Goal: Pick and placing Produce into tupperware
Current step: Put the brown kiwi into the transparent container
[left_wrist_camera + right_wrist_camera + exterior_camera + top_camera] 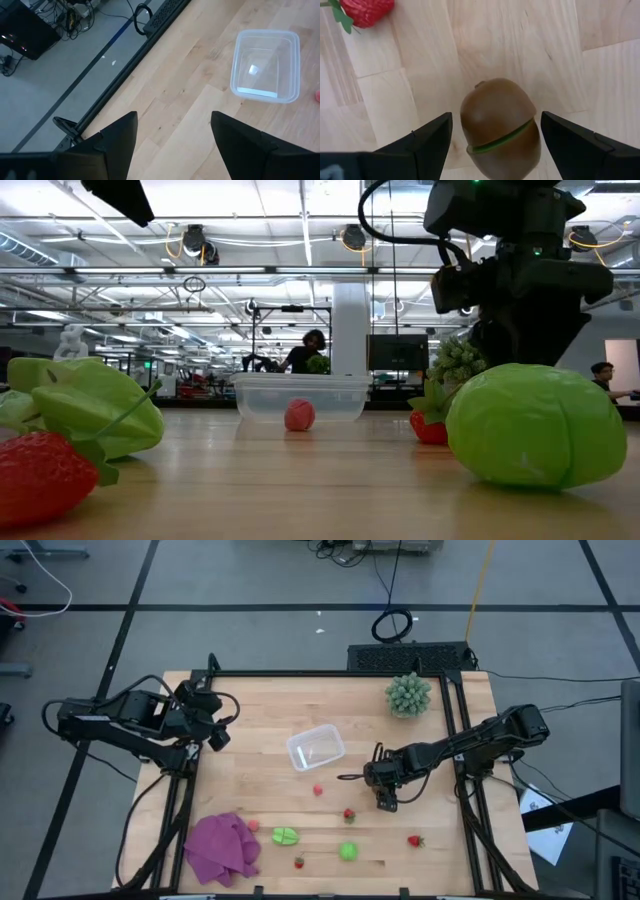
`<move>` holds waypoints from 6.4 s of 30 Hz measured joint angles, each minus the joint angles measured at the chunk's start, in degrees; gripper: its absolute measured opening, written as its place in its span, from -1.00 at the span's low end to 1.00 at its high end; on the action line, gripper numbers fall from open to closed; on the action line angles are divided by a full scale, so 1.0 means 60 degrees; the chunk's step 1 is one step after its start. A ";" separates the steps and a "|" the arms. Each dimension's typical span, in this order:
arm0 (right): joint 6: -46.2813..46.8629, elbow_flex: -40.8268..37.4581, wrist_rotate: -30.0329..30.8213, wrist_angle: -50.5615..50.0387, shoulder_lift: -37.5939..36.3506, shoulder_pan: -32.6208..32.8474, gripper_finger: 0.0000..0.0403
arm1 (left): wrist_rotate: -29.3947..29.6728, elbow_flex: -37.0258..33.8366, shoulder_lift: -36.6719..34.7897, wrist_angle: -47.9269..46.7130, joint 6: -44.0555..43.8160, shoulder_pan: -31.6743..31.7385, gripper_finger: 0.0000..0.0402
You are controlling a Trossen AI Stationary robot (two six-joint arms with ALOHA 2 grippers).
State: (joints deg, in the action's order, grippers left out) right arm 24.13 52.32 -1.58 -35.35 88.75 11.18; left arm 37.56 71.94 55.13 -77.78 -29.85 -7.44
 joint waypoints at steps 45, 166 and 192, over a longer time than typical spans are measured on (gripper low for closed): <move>0.0615 -0.0548 0.0003 0.0460 -0.0007 0.0004 0.25 | 0.0004 0.0000 0.0000 0.0001 -0.0007 0.0001 0.28; -0.5671 0.6745 -0.0186 -0.0056 0.5258 -0.3435 0.20 | 0.1082 0.0004 0.0841 0.0004 0.1803 0.2433 0.28; -0.5595 0.6741 -0.0241 -0.0070 0.5249 -0.3665 0.43 | 0.1078 0.0004 0.0841 0.0011 0.1869 0.2433 0.28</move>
State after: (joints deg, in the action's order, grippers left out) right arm -9.44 92.77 -3.03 -35.76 120.25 -10.81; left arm 44.03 71.96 60.18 -77.71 -18.63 7.16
